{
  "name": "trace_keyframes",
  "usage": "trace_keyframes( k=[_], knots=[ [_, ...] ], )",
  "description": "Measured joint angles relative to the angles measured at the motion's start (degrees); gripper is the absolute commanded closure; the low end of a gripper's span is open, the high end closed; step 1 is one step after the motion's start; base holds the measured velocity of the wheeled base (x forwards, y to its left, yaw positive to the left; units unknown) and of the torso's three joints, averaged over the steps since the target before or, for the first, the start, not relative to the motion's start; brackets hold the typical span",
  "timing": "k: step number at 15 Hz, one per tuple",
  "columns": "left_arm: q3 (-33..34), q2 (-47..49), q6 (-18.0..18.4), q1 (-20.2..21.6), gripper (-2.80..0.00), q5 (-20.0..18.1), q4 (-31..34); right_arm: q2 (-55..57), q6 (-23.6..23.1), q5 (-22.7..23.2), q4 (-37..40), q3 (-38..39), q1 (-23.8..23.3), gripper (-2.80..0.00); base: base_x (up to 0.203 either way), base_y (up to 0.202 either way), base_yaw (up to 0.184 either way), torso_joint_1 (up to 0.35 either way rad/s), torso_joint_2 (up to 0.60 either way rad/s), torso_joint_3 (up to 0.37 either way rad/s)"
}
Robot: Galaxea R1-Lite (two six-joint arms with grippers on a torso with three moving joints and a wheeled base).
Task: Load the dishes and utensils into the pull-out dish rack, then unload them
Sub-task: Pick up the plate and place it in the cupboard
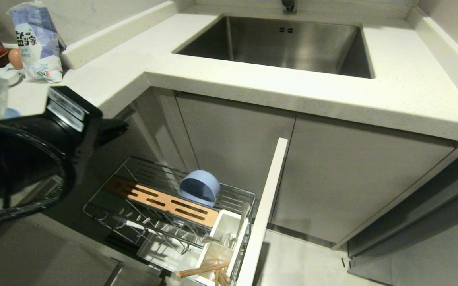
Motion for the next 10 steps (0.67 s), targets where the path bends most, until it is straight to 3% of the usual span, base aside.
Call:
trace_keyframes(
  k=[2, 4, 7, 8, 10],
  knots=[
    [-5.21, -3.26, 12.47, 3.34, 0.00, 1.62, 4.79, 0.00, 0.00, 0.00, 0.00, 0.00, 0.00, 0.00, 0.000, 0.000, 0.000, 0.000, 0.00, 0.000],
    [-11.84, -4.98, 24.82, 10.44, 0.00, 1.69, 5.62, 0.00, -0.02, 0.00, 0.00, 0.00, 0.00, 0.00, 0.000, 0.000, 0.000, 0.000, 0.00, 0.000],
    [-22.32, -5.90, 42.55, 19.75, 0.00, -2.56, 11.49, 0.00, -0.02, 0.00, 0.00, 0.00, 0.00, 0.00, 0.000, 0.000, 0.000, 0.000, 0.00, 0.000],
    [-25.71, -5.67, 46.64, 21.94, 0.00, -3.49, 15.97, 0.00, 0.00, 0.00, 0.00, 0.00, 0.00, 0.00, 0.000, 0.000, 0.000, 0.000, 0.00, 0.000],
    [-30.16, -4.12, 47.44, 25.17, 0.00, -3.25, 25.30, 0.00, 0.00, 0.00, 0.00, 0.00, 0.00, 0.00, 0.000, 0.000, 0.000, 0.000, 0.00, 0.000]
  ],
)
